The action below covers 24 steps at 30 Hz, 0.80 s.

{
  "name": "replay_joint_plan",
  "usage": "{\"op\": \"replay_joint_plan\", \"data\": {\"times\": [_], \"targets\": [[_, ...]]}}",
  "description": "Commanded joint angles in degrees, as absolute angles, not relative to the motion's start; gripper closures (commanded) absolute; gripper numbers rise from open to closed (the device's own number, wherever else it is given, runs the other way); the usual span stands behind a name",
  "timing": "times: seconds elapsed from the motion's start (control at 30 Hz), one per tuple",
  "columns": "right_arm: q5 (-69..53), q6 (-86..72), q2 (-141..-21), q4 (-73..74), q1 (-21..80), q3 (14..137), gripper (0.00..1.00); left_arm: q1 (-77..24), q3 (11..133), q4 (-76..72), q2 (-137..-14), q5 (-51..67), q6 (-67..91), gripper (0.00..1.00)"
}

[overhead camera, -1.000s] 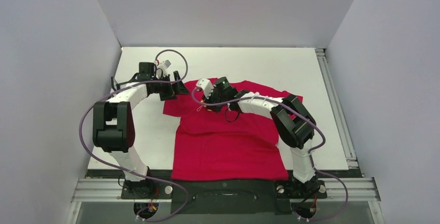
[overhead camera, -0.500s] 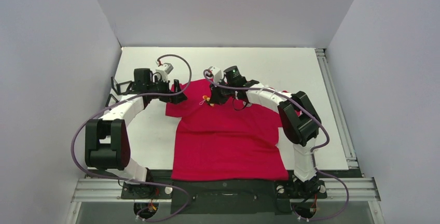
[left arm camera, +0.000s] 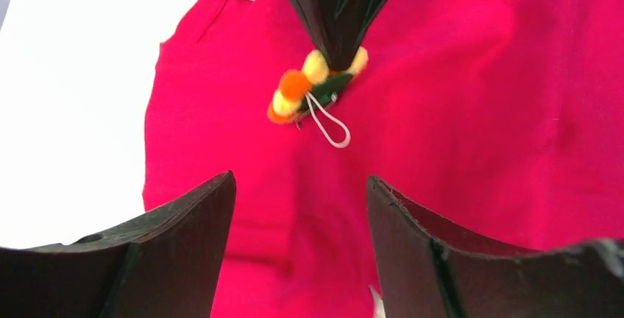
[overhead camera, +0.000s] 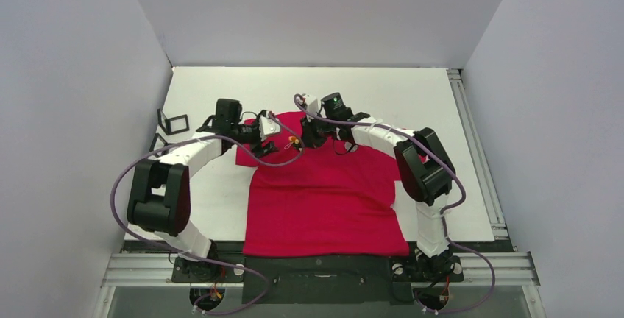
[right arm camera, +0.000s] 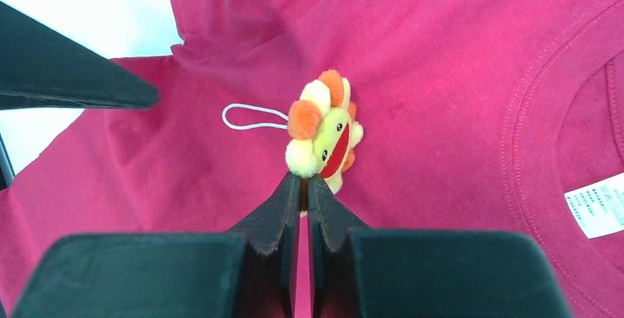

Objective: Remove the brooch from the garment
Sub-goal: Pick up the brooch from the clothes.

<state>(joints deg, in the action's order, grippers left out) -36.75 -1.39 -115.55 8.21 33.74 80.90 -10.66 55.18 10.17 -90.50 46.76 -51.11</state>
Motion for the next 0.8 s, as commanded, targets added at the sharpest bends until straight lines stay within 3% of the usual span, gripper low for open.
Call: {"op": "replay_joint_plan", "data": {"times": [0.0,0.07,0.5,0.63,0.77], "targets": [[-39.73,-1.94,-117.2,6.5,33.15,82.72,1.0,-13.51,62.05,12.7,-96.23,49.82,-65.62,0.4],[-40.05,-1.9,-117.39,6.5,33.02,82.85,1.0,-14.64,64.16,15.29,-98.57,49.52,-69.97,0.46],[-40.88,-1.92,-117.86,6.58,31.48,82.96,1.0,-19.32,71.42,22.88,-108.31,45.39,-82.43,0.51],[-41.75,-1.32,-117.8,7.1,31.31,82.98,1.0,-20.32,74.8,25.98,-110.22,43.48,-84.13,0.6],[-42.37,-1.14,-117.05,7.46,30.93,82.7,1.0,-21.15,76.45,32.13,-110.88,42.04,-86.73,0.84]]}}
